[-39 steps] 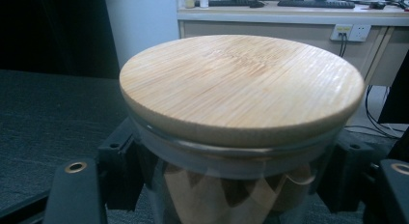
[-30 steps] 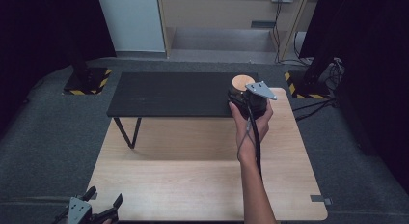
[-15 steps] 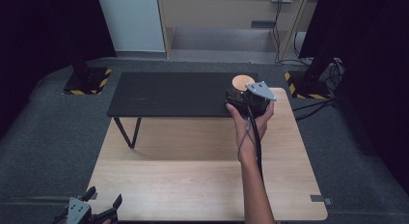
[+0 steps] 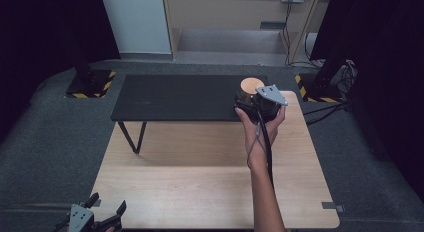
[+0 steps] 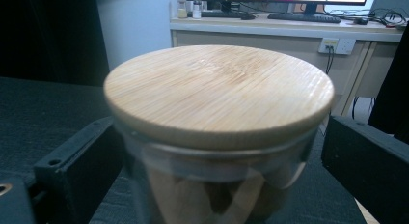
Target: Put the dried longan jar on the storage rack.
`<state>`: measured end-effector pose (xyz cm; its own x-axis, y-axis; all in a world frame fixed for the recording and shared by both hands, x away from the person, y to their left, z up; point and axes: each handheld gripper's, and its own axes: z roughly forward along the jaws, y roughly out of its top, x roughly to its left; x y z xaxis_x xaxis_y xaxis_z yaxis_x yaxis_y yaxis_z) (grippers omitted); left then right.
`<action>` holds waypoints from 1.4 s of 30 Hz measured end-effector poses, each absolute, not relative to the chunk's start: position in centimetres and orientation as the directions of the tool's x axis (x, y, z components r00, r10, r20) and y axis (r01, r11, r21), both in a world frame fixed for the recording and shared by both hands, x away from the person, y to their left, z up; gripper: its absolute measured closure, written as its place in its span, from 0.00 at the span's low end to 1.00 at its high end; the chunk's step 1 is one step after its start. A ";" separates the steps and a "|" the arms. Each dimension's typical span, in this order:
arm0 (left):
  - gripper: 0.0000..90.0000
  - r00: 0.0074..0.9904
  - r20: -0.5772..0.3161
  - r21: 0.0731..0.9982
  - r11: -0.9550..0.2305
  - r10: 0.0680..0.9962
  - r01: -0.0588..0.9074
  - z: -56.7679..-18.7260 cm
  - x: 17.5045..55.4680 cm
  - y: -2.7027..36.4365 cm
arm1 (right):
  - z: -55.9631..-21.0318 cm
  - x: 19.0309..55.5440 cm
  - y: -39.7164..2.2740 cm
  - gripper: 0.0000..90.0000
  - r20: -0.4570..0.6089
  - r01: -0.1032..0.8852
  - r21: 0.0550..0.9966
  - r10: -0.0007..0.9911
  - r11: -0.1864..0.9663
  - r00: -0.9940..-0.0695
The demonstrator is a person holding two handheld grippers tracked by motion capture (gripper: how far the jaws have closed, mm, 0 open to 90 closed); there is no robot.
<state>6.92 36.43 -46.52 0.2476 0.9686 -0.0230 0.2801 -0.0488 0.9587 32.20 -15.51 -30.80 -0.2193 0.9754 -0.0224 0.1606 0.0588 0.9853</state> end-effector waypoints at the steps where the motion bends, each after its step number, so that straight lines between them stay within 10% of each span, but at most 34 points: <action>1: 0.04 0.248 -0.023 0.959 -0.049 0.968 0.280 -46.5 6.9 36.4 | -30.8 32.0 -15.5 0.03 -0.022 0.156 0.986 0.975 0.058 -0.221; 42: 0.04 0.267 -0.018 0.959 -0.059 0.964 0.277 -46.4 7.5 35.9 | -38.6 17.2 -17.0 0.04 -0.005 0.164 0.985 0.959 0.053 -0.284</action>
<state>7.48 35.88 -46.43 0.2666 0.9636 -0.0177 0.2773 -0.0591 0.9590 17.25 -16.97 -38.59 -0.2840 0.9588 -0.0047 0.1640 0.0534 0.9850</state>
